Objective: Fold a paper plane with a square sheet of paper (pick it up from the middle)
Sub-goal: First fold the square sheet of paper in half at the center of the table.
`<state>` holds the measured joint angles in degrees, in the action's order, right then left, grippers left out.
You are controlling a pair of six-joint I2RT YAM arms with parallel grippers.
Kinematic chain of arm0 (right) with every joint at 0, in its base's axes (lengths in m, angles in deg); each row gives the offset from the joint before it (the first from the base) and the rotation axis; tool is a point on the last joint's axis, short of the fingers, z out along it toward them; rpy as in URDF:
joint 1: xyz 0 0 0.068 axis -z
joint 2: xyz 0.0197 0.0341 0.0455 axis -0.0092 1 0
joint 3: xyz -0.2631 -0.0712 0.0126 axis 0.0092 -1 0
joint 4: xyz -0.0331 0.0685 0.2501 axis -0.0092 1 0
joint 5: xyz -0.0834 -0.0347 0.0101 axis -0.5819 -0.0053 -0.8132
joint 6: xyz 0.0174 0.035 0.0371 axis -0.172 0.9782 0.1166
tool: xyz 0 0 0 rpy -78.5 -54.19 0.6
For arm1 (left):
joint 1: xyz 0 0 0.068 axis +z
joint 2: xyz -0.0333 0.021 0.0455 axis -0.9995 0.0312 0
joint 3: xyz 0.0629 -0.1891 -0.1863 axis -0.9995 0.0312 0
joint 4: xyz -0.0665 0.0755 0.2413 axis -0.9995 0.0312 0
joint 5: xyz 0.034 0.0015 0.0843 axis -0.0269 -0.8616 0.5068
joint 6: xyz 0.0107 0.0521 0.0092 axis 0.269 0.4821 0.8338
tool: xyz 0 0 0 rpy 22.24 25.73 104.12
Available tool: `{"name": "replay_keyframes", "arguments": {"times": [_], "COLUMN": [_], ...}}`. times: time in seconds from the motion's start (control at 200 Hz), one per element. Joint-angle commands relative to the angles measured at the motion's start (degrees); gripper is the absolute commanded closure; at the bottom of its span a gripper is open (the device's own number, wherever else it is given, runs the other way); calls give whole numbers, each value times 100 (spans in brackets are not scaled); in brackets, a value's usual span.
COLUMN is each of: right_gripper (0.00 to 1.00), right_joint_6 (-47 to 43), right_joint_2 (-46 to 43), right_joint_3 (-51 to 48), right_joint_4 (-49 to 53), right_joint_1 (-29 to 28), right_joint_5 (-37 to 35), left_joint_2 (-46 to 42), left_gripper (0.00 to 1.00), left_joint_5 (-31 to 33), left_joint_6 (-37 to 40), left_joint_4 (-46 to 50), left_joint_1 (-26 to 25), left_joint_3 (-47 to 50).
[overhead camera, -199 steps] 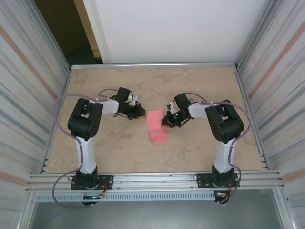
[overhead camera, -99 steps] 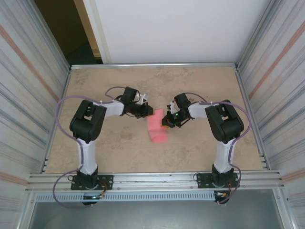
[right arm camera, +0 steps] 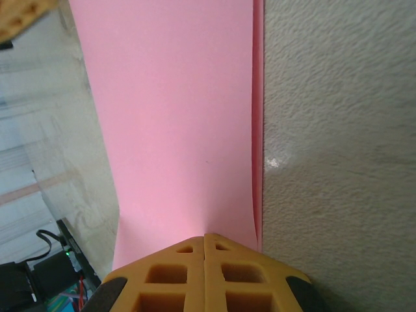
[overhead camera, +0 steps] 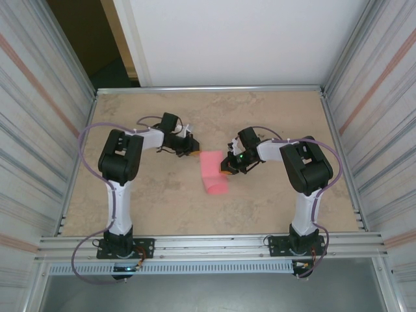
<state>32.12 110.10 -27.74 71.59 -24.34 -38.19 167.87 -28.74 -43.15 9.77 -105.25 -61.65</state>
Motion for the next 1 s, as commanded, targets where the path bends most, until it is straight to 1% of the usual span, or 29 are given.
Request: {"name": "replay_keyframes", "arguments": {"times": [0.0,0.07,0.115,0.271,0.416,0.486,0.551,0.636,0.757,0.907,0.997], "right_gripper": [100,100,100,100,100,100,100,100,100,100,100], "right_joint_6": [45,54,62,90,99,97,102,97,110,132,132], "right_joint_2": [977,984,977,960,968,979,995,1003,996,1003,1013], "right_joint_3": [-739,-739,-743,-748,-749,-748,-748,-747,-723,-739,-735], "right_joint_4": [1082,1078,1064,1064,1064,1058,1057,1062,1069,1073,1081], "right_joint_1": [-72,-71,-73,-79,-86,-90,-85,-99,-99,-105,-102], "right_joint_5": [-1986,-1967,-1951,-1937,-1937,-1936,-1931,-1925,-1933,-1946,-1958], "left_joint_2": [-16,-255,-599,-1362,-1619,-1652,-1665,-1642,-1517,-1484,-1436], "left_gripper": [90,91,91,91,91,91,91,93,94,94,94], "left_joint_5": [395,295,217,183,182,213,247,191,-74,52,73], "left_joint_6": [174,76,-30,-439,-862,-915,-942,-1020,-1110,-907,-776], "left_joint_4": [356,265,155,-301,-664,-628,-586,-666,-828,-609,-567], "left_joint_1": [264,210,146,-357,-1027,-1308,-1468,-1531,-1548,-1522,-1414], "left_joint_3": [-67,33,164,846,1432,1573,1696,1890,2064,2225,2390]}}
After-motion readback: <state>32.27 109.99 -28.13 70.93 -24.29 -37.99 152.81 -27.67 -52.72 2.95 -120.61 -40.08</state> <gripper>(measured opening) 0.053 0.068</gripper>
